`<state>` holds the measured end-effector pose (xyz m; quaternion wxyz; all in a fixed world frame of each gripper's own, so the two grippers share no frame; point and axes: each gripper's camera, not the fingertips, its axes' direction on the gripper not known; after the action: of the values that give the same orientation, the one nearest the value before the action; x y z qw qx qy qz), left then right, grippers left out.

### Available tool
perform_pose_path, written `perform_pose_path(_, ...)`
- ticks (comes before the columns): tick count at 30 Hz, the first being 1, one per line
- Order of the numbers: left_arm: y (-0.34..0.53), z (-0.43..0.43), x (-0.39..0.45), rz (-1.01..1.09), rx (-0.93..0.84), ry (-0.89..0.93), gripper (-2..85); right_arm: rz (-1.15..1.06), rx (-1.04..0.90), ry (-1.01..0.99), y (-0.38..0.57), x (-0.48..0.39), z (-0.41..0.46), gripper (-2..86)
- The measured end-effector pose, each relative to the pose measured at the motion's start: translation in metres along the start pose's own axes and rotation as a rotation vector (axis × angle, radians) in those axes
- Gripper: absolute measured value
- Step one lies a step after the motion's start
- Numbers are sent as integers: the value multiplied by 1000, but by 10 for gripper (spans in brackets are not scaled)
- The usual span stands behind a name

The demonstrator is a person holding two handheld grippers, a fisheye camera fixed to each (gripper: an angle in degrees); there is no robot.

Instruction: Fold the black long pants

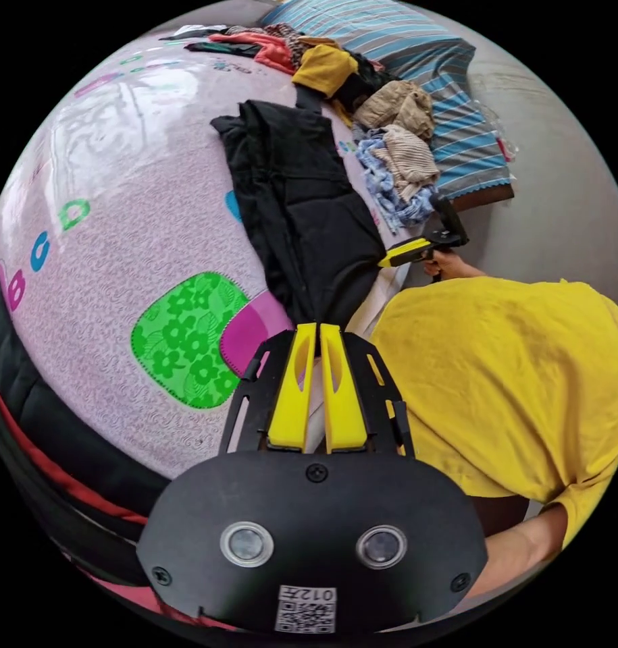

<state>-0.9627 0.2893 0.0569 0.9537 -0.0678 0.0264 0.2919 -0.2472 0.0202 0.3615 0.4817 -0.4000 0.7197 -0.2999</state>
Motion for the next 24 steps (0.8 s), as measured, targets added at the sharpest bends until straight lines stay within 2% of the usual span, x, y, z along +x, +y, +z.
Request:
perform_pose_path(3,-3,4,-5,8,-7,12,2,-2,-9,12,-6,-1,2,14)
perform_pose_path(7,-15,36,-11,13,-163,36,2,39,-17,-33,-13,8,6,17)
perform_pose_path(14,-12,18,-30,-104,-49,163,0,-28,-16,-7,-21,-4,-4,20)
perform_pose_path(17,-4,-5,-29,-164,-11,86,1,-18,-1,34,-21,-5,-16,20)
perform_pose_path(19,-6,-25,-12,-177,45,-68,2,8,49,81,-21,-4,-30,21)
perform_pose_path(22,-34,-25,27,-62,103,-128,3,-26,180,111,-28,-19,-48,20)
perform_pose_path(24,-59,-3,51,37,49,-85,4,-77,213,95,-43,-33,-49,20)
